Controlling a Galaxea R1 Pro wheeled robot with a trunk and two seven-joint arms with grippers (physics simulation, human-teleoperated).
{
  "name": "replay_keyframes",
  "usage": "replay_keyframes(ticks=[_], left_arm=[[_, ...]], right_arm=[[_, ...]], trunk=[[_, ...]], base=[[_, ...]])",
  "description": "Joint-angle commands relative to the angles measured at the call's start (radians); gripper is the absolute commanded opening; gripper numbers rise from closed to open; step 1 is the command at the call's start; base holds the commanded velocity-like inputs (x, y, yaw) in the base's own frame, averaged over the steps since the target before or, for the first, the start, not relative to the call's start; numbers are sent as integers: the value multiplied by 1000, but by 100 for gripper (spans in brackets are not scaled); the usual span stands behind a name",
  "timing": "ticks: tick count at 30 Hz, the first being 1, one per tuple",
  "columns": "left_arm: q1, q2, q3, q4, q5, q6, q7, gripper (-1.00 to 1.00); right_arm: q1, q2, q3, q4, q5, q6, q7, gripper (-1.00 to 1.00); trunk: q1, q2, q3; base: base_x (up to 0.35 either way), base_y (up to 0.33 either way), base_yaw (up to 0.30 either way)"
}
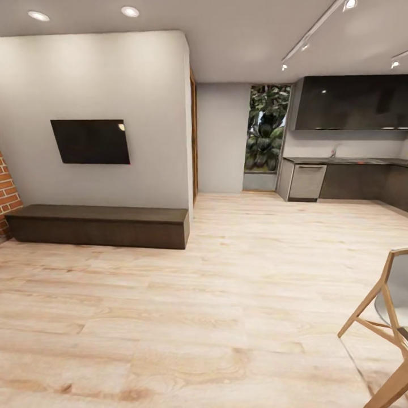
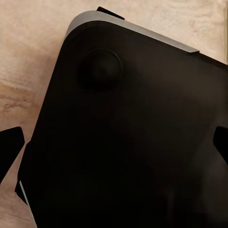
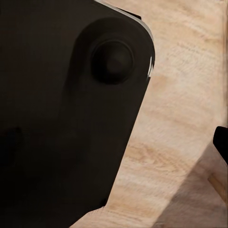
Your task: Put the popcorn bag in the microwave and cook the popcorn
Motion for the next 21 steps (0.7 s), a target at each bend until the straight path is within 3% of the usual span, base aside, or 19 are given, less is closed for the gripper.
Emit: replay_keyframes(ticks=[1, 21], left_arm=[[0, 0, 1, -1, 4, -2, 1, 100], [0, -2, 1, -1, -8, -3, 2, 100]], right_arm=[[0, 0, 3, 1, 5, -4, -3, 100], [0, 2, 0, 1, -5, -6, 8, 100]], trunk=[[1, 0, -1], [1, 0, -1]], base=[[325, 0, 0], [325, 0, 0]])
